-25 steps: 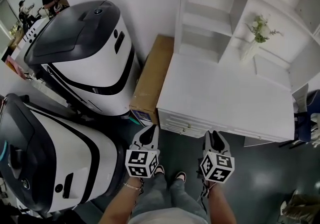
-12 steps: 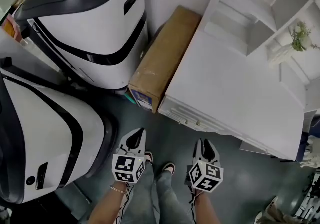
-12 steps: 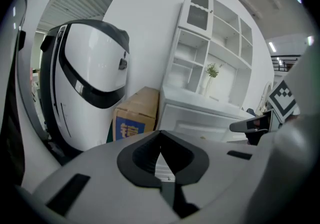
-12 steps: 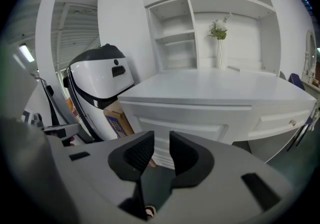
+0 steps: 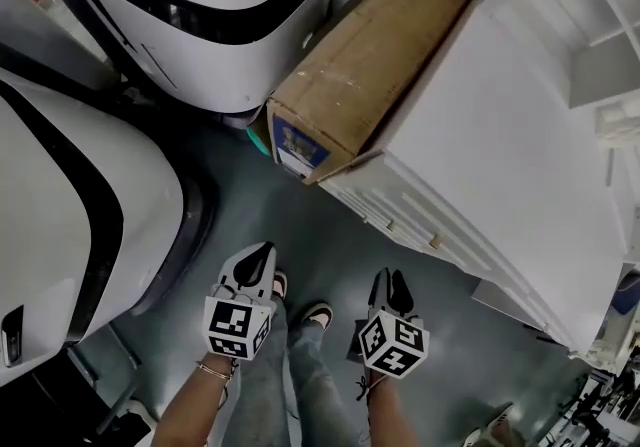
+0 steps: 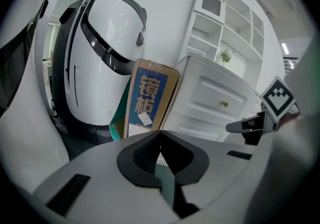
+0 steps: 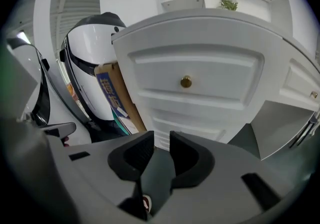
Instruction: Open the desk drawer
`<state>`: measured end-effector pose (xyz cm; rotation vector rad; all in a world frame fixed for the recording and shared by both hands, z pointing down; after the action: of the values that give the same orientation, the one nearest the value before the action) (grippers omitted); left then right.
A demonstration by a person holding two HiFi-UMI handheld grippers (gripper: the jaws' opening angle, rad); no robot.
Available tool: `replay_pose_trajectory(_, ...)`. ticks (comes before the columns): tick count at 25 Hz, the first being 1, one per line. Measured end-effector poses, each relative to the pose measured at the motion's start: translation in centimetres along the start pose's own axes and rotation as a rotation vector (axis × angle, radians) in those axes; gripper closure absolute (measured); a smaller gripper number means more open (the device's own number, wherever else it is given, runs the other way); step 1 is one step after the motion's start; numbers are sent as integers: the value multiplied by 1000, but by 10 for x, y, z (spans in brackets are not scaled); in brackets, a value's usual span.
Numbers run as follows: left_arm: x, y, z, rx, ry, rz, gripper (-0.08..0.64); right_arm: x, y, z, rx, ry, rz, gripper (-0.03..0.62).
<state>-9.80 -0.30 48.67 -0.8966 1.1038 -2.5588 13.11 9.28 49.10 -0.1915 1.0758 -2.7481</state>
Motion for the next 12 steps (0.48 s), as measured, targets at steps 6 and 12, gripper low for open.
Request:
replay_pose_trajectory(6, 28, -29, 16, 27, 18, -4, 543, 8, -29, 35, 43, -32, -7, 486)
replay_pose_trajectory(12, 60, -51, 50, 36, 18, 24, 543, 17, -61, 82, 77, -31, -14, 486)
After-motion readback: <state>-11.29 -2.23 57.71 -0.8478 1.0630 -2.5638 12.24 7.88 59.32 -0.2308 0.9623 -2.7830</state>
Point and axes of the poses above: the fingertips, and each gripper's own axes: z forward along the fingers, x to its left, y out of its top, the point moved 3 cm from there along -z, backward along the fingers, and after that the axes turned 14 degrees about -z, right-handed, at the moved point
